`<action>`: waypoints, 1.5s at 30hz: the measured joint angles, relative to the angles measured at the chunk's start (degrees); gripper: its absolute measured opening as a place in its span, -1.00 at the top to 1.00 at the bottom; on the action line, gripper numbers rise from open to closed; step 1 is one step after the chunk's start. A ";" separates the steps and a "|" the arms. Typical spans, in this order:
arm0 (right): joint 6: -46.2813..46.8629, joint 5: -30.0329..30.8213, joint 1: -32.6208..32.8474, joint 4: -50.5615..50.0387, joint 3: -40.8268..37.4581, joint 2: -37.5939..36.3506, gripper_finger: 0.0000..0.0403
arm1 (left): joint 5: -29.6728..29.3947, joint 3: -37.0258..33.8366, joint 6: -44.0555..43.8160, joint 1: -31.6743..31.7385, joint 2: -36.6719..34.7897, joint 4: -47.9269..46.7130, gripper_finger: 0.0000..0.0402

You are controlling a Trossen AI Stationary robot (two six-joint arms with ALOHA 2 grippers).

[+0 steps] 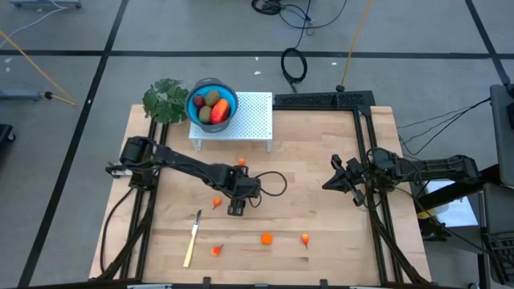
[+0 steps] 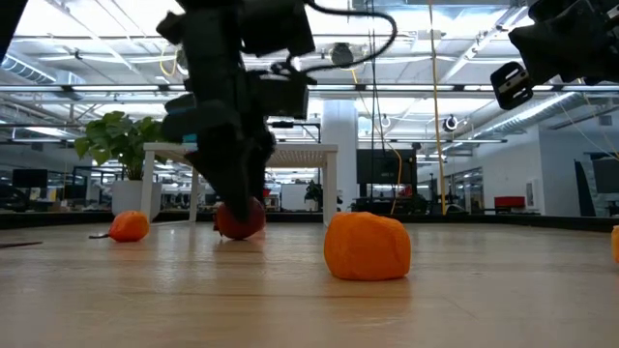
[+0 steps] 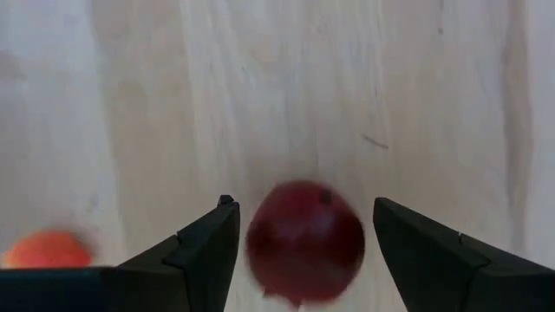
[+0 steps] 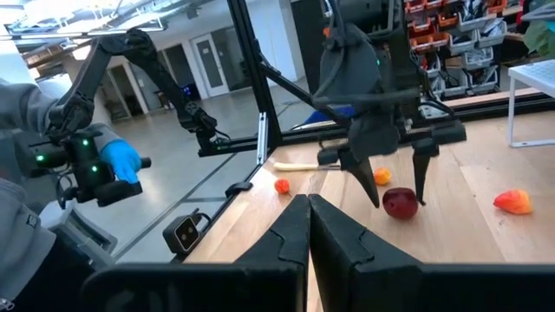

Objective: Pick & Place Fruit
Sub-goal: Put the pomegranate into the blue strainer bowl on the shelf

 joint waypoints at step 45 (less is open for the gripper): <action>0.15 0.04 0.02 0.42 -0.04 -0.01 1.00 | 10.84 15.16 -15.36 0.06 3.01 -2.02 0.08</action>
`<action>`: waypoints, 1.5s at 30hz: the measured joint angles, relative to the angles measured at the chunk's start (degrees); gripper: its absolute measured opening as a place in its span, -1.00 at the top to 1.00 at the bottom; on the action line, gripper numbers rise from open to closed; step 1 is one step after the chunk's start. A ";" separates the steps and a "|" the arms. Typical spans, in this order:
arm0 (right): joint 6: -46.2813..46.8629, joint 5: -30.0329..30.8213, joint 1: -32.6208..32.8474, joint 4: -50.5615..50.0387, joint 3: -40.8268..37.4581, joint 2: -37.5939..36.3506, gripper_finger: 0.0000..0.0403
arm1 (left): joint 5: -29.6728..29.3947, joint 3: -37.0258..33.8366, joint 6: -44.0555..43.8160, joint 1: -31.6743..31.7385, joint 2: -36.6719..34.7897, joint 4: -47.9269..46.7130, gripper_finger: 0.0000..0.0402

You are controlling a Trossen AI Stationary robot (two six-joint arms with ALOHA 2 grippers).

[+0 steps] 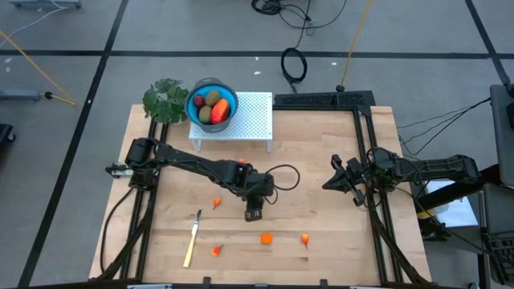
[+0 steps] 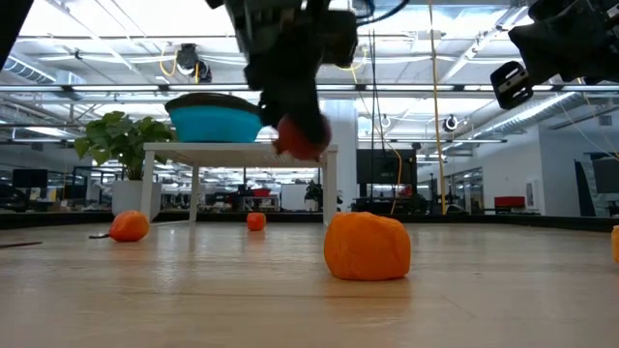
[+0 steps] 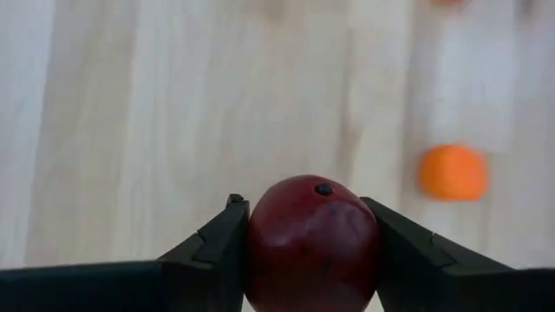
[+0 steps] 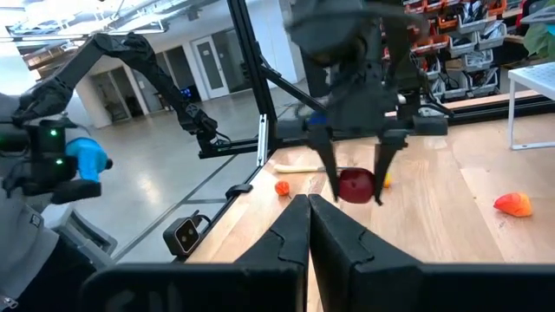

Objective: Pick & Place Fruit
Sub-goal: Put the pomegranate into the blue strainer bowl on the shelf

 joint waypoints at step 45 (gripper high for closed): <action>2.87 0.02 0.00 -0.07 -0.02 0.02 1.00 | 47.69 1.58 -47.74 4.44 -0.07 44.56 0.05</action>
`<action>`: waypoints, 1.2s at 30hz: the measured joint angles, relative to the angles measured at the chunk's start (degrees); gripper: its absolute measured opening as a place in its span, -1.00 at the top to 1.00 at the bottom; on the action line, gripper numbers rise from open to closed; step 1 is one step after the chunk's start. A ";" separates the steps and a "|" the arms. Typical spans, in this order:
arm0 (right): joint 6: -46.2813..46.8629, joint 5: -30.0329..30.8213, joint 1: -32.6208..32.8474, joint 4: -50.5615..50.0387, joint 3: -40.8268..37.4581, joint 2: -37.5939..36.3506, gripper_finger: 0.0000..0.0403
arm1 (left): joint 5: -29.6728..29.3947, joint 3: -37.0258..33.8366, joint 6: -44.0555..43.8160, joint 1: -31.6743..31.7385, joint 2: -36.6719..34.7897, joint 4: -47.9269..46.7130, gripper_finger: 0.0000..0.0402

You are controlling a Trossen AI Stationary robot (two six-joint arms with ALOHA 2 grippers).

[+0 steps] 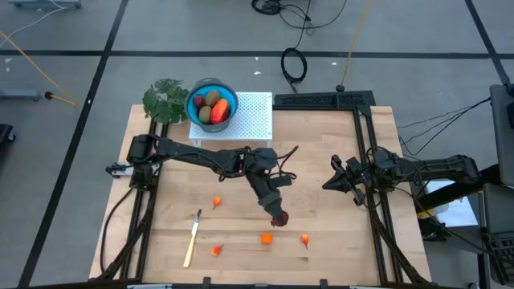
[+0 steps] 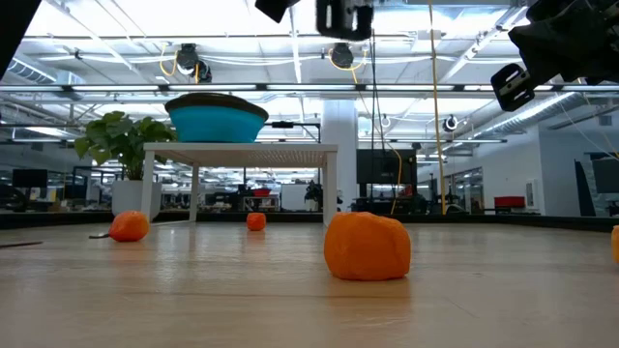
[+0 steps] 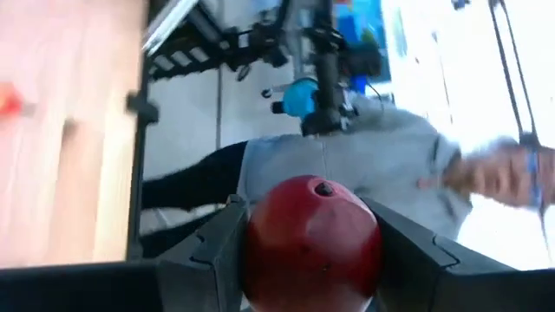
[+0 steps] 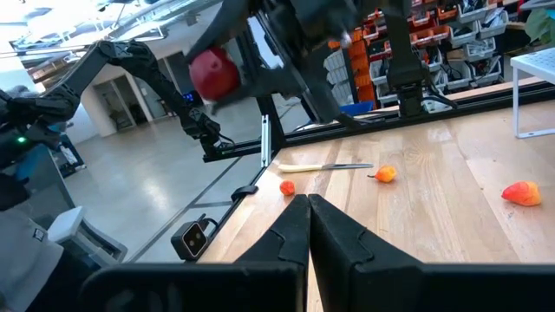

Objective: Pick & Place Fruit
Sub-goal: Put the pomegranate into the blue strainer bowl on the shelf

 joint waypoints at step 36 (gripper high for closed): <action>-0.44 -0.02 -0.02 0.01 0.00 0.00 1.00 | -49.61 0.00 52.46 -3.43 -1.24 -40.90 0.02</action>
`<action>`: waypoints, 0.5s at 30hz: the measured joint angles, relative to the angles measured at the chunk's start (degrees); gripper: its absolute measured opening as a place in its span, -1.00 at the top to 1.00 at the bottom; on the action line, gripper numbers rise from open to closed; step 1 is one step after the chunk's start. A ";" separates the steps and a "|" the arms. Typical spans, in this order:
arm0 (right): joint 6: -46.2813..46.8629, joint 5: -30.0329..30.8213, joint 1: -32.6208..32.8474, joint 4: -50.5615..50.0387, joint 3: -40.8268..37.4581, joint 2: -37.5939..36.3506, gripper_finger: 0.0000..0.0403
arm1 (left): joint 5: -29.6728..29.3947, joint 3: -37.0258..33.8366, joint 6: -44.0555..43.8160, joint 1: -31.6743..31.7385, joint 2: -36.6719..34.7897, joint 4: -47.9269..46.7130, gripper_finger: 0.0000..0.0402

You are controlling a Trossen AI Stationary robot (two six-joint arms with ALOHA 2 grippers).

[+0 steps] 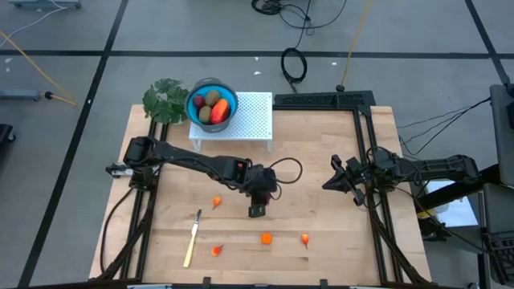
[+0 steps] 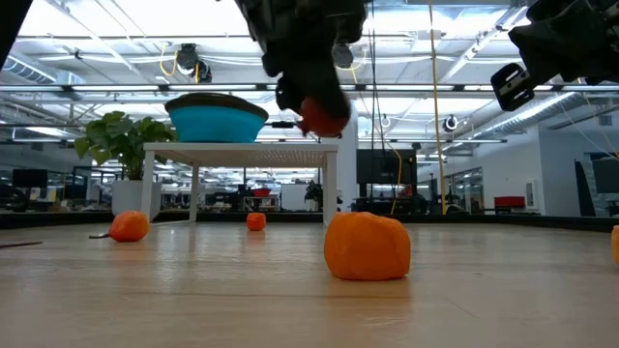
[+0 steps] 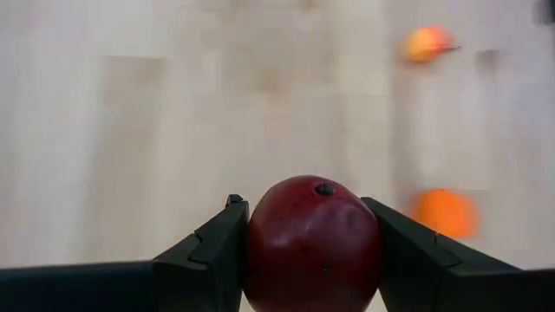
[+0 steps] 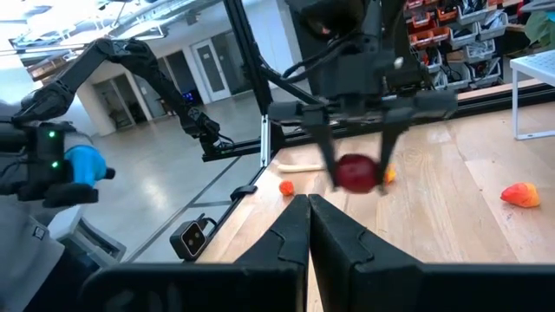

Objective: Pick & Place Fruit
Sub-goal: Put the pomegranate into the blue strainer bowl on the shelf

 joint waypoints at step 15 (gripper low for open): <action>-2.49 0.17 0.00 0.02 0.00 0.00 1.00 | -28.00 0.00 9.50 4.47 -13.56 -9.75 0.02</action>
